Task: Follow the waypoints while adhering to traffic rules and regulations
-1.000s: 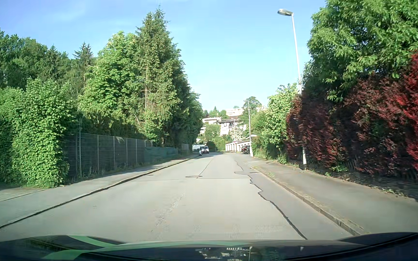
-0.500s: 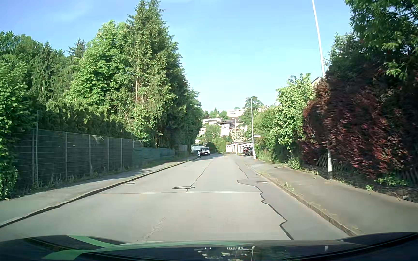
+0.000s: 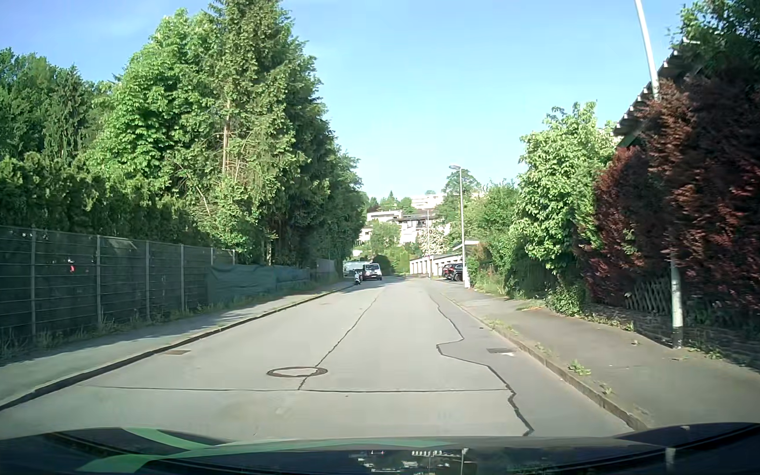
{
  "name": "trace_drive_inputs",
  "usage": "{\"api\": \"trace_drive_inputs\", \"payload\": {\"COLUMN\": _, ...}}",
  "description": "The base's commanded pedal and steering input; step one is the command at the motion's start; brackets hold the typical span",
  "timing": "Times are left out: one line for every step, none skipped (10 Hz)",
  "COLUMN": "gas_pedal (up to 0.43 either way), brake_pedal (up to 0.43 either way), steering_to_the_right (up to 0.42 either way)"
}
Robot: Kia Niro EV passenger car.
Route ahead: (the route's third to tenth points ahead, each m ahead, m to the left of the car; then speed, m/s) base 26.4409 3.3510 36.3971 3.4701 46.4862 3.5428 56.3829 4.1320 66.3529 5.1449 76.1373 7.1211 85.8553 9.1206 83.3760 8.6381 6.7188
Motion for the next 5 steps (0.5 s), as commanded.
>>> {"api": "trace_drive_inputs", "payload": {"gas_pedal": 0.039, "brake_pedal": 0.000, "steering_to_the_right": -0.001}}
{"api": "trace_drive_inputs", "payload": {"gas_pedal": 0.039, "brake_pedal": 0.000, "steering_to_the_right": -0.001}}
{"api": "trace_drive_inputs", "payload": {"gas_pedal": 0.047, "brake_pedal": 0.000, "steering_to_the_right": -0.001}}
{"api": "trace_drive_inputs", "payload": {"gas_pedal": 0.067, "brake_pedal": 0.000, "steering_to_the_right": -0.001}}
{"api": "trace_drive_inputs", "payload": {"gas_pedal": 0.098, "brake_pedal": 0.000, "steering_to_the_right": -0.001}}
